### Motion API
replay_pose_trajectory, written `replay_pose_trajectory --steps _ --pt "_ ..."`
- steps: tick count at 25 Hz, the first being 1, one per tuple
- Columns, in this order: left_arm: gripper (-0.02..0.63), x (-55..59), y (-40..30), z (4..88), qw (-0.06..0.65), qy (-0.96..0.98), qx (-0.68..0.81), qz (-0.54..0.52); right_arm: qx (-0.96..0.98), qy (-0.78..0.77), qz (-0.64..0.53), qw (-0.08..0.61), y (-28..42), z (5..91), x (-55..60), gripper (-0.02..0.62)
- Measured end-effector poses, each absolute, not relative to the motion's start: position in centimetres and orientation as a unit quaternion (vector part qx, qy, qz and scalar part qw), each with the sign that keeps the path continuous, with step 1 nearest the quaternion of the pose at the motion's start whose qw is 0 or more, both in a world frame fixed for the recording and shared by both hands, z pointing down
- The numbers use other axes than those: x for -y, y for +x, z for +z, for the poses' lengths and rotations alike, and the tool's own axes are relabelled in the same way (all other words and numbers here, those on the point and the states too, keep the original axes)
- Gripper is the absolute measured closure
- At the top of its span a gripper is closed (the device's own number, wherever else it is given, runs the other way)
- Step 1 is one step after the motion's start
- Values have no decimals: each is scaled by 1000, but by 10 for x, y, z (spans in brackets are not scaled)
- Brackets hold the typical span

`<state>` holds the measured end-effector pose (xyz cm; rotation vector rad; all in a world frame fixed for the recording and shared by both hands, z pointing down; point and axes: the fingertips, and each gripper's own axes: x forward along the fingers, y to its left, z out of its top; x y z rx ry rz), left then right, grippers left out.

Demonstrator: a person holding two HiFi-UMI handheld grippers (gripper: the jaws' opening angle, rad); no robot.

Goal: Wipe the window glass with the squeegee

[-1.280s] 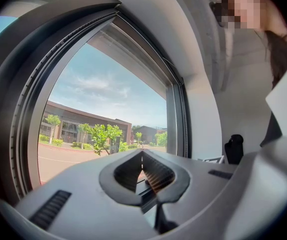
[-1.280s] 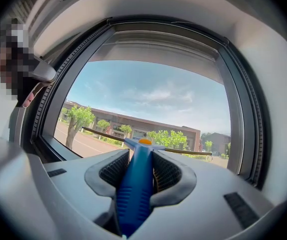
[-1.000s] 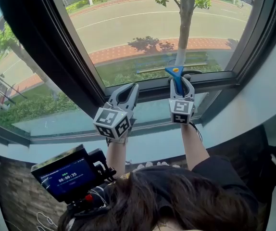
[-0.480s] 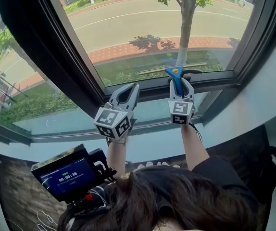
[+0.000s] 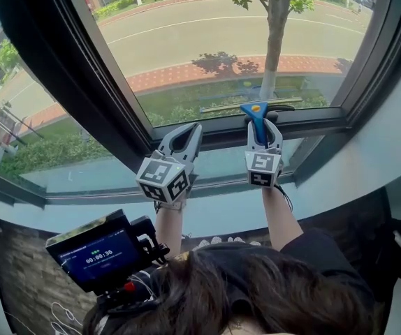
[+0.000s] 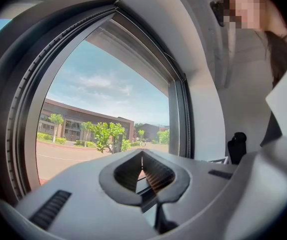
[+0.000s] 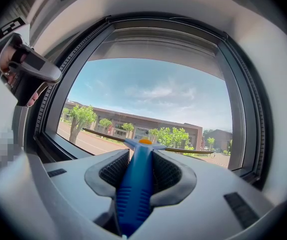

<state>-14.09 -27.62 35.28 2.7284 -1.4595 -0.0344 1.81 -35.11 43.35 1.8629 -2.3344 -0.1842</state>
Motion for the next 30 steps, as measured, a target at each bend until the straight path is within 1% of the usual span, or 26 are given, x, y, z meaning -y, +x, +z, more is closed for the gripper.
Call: replay_pose_trajectory --steps 3,10,20,30 --pt "604 277 -143 352 24 879 475 -10 780 619 -52 73 15 427 347 454" --pt "604 277 -159 355 23 871 491 -14 776 624 -84 42 10 404 334 454" --pt "604 271 -196 378 28 850 526 9 797 590 -130 20 -24 378 320 454" --pt "604 266 -183 376 13 857 515 -2 805 575 -146 1 -25 356 307 454"
